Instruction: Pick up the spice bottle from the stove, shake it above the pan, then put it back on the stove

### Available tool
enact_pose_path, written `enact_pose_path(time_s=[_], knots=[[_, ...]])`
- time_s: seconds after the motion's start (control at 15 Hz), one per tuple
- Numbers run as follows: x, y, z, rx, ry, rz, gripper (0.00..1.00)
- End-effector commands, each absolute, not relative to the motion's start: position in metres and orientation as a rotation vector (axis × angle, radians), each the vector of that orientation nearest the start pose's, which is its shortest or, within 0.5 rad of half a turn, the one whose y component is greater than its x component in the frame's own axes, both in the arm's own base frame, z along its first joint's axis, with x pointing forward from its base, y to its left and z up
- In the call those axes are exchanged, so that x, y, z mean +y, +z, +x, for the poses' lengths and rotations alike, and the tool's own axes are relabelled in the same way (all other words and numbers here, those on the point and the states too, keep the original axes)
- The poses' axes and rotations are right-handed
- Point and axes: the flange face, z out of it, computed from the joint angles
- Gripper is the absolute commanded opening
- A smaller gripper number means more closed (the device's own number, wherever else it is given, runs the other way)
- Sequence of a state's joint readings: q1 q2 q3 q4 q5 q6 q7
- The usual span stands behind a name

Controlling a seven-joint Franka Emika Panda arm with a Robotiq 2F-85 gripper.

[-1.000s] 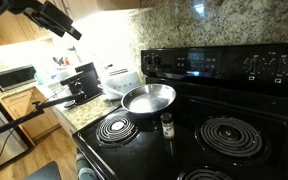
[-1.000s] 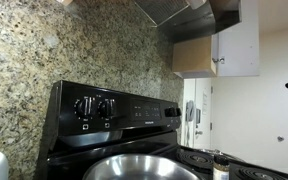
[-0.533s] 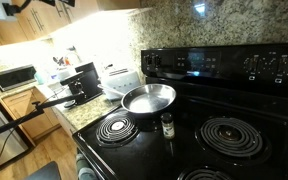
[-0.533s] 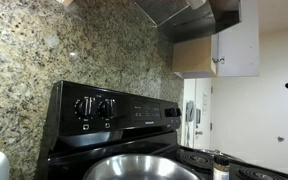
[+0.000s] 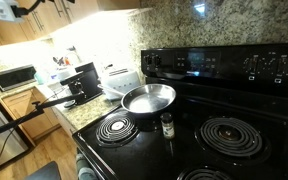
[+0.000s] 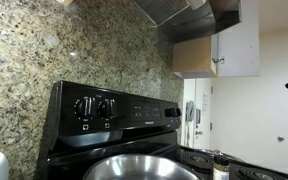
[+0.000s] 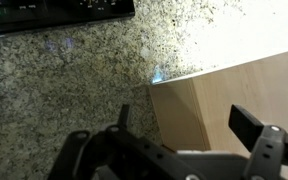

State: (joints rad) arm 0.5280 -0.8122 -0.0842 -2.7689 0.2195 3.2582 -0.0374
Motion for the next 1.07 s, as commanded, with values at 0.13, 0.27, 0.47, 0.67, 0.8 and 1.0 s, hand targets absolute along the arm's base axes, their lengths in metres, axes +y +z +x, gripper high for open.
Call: enact_pose_path(time_s=[0.13,0.27,0.47,0.67,0.8,1.0], knots=[[0.101,0.599,0.356,-0.071,-1.785,-2.092,1.00],[0.081,0.624,0.359,-0.035,-1.821,-2.093,1.00],[0.053,0.639,0.376,0.003,-1.925,-2.133,1.00],[0.025,0.634,0.398,0.083,-1.962,-2.214,1.00],[0.012,0.626,0.412,0.117,-1.982,-2.278,1.00],[-0.004,0.600,0.435,0.153,-1.980,-2.415,1.00]])
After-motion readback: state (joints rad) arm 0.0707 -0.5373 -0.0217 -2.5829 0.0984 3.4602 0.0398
